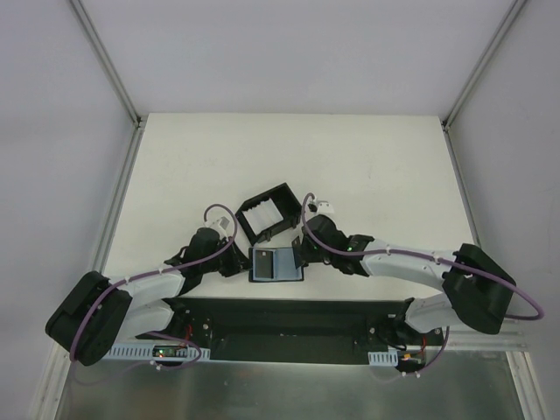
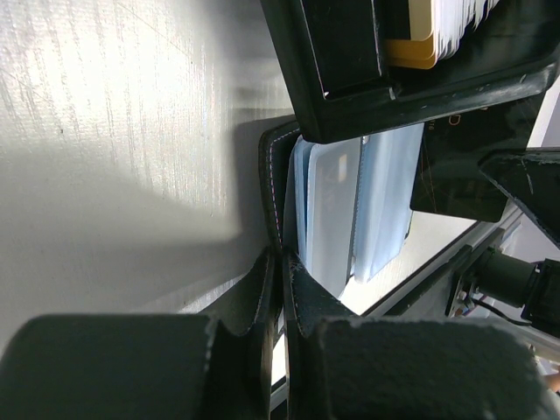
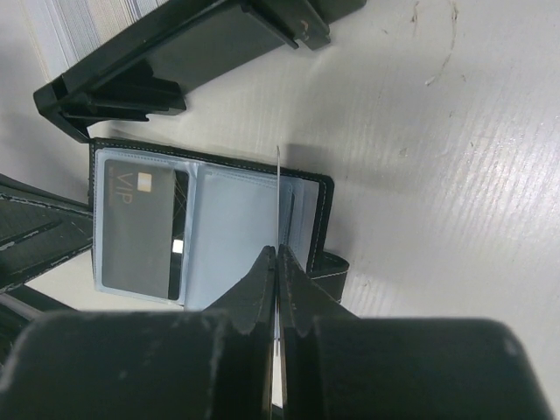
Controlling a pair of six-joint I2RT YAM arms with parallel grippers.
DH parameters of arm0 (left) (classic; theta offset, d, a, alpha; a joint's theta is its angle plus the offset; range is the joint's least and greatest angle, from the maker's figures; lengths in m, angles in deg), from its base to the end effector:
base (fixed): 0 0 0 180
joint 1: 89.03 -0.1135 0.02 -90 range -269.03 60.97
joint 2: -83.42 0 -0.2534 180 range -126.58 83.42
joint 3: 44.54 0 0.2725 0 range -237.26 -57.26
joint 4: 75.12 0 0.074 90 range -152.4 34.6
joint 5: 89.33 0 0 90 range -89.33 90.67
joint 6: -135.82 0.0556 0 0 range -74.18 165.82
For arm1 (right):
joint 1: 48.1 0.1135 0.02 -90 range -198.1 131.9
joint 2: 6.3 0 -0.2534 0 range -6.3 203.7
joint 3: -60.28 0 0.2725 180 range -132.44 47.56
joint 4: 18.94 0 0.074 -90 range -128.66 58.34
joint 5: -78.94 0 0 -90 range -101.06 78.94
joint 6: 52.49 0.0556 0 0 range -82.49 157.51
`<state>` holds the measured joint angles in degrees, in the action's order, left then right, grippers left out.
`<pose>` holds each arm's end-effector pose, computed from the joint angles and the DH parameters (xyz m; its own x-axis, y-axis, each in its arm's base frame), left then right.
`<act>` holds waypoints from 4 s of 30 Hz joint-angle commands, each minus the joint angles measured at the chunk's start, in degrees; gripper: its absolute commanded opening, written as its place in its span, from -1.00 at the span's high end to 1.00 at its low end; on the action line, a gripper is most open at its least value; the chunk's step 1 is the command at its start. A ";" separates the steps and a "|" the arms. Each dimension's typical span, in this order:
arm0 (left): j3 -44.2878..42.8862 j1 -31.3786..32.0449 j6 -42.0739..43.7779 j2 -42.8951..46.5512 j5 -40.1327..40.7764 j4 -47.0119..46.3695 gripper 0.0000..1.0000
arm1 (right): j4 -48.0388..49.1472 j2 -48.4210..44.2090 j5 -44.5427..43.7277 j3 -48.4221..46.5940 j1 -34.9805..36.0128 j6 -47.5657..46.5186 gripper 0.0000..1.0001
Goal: Put the credit cards into the card holder
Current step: Insert the credit card into the card holder.
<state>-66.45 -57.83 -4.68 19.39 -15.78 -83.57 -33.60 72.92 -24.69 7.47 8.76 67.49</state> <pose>0.1776 -0.1259 0.0880 -0.8406 -0.3561 -0.4082 0.0783 0.6658 -0.7420 0.1822 0.2551 0.1571 -0.6692 -0.1367 -0.7304 -0.4413 0.8640 0.2426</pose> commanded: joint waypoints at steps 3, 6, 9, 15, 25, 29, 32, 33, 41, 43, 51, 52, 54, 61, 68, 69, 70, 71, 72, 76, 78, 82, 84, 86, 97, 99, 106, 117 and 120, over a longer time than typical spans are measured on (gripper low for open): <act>2.07 0.62 1.19 -0.66 1.59 6.49 1.00 | 1.06 0.23 -3.33 1.42 1.93 2.63 0.99; 2.16 0.62 1.11 -0.66 1.68 6.58 1.00 | 0.53 0.67 -2.99 2.30 1.85 4.12 0.99; 2.16 0.62 1.19 -0.66 1.59 6.40 1.00 | 1.67 2.77 -0.88 2.22 1.94 5.00 0.99; 2.25 0.62 1.37 -1.18 1.59 6.40 1.00 | 8.96 5.15 3.25 1.08 2.46 5.97 0.99; 3.21 0.97 0.49 -1.45 1.51 5.44 1.00 | 14.76 7.44 9.31 -1.56 5.45 7.90 0.99; 4.18 2.63 -1.35 -0.84 1.77 4.56 1.00 | 15.21 7.97 9.67 -3.23 7.03 7.29 0.99; 4.97 5.35 -3.46 -0.57 3.34 4.21 1.00 | 16.34 8.49 10.98 -4.28 7.04 6.24 0.99; 5.23 5.97 -3.99 -0.66 3.79 4.12 1.00 | 17.74 8.49 11.86 -4.38 7.21 5.36 0.99; 5.33 6.50 -5.22 -0.75 6.16 5.26 1.00 | 17.06 7.19 11.80 -5.44 7.48 3.60 0.99; 5.15 6.50 -5.14 -0.66 6.43 5.70 1.00 | 15.21 3.77 8.02 -3.77 7.56 3.60 0.99; 4.71 6.50 -5.22 -2.32 6.96 5.88 1.00 | 16.60 -3.81 2.73 6.87 6.42 8.34 0.99; 4.62 6.50 -5.22 -2.50 7.04 5.79 1.00 | 17.83 -3.55 2.90 7.83 6.16 8.87 0.99; 4.53 6.50 -5.22 -2.94 7.13 5.79 1.00 | 19.77 -2.76 3.17 9.15 5.89 10.27 1.00; 4.44 6.50 -5.57 -3.82 7.31 5.79 1.00 | 26.45 0.40 3.96 13.11 4.40 13.44 0.99; 4.53 6.59 -5.57 -4.00 7.48 5.96 1.00 | 31.72 1.55 3.17 18.12 4.14 18.62 0.99; 4.53 6.51 -5.66 -3.91 7.48 5.96 1.00 | 31.64 1.64 2.99 18.47 4.05 19.32 0.99; 4.53 6.50 -5.66 -4.00 7.48 5.96 1.00 | 31.73 1.55 2.91 18.91 4.13 19.85 0.99; 4.45 6.59 -5.57 -4.00 7.57 5.88 1.00 | 32.25 1.64 2.91 19.26 4.14 20.03 0.99; 4.36 6.59 -5.49 -4.08 7.66 5.88 1.00 | 32.26 1.73 2.91 19.53 4.14 20.38 0.99; 4.01 6.59 -5.40 -4.70 7.75 5.88 1.00 | 32.69 2.52 3.96 20.05 4.31 21.87 0.99; 3.66 6.59 -5.14 -4.79 7.57 6.14 1.00 | 35.58 1.64 3.09 21.98 4.75 23.63 0.99; 3.65 6.59 -5.05 -4.88 8.01 6.23 1.00 | 36.38 2.43 4.05 22.08 4.92 24.42 0.99; 3.57 6.59 -4.96 -5.14 8.19 6.31 1.00 | 36.91 3.30 4.92 22.34 5.01 24.78 0.99; 3.57 6.59 -5.05 -5.40 8.27 6.32 1.00 | 38.14 4.27 5.89 22.52 5.10 25.65 1.00; 3.04 6.59 -4.78 -5.93 8.80 6.67 1.00 | 40.51 4.18 5.80 25.86 5.98 28.64 0.99; 3.04 6.59 -4.78 -6.28 8.71 6.32 1.00 | 40.69 4.97 6.24 25.42 6.07 28.74 0.99; 3.13 6.51 -4.69 -6.11 8.62 6.23 1.00 | 41.49 7.44 7.74 24.02 6.07 29.00 0.99; 3.21 6.59 -4.69 -6.19 8.36 5.70 1.00 | 40.17 12.53 11.69 18.74 6.07 28.12 0.90; 3.30 6.59 -4.61 -5.93 8.45 5.70 1.00 | 39.99 10.79 10.03 19.88 5.81 27.34 0.71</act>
<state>-65.40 -51.86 -12.22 15.91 -13.20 -87.68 11.34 83.45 -15.90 27.20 14.03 96.97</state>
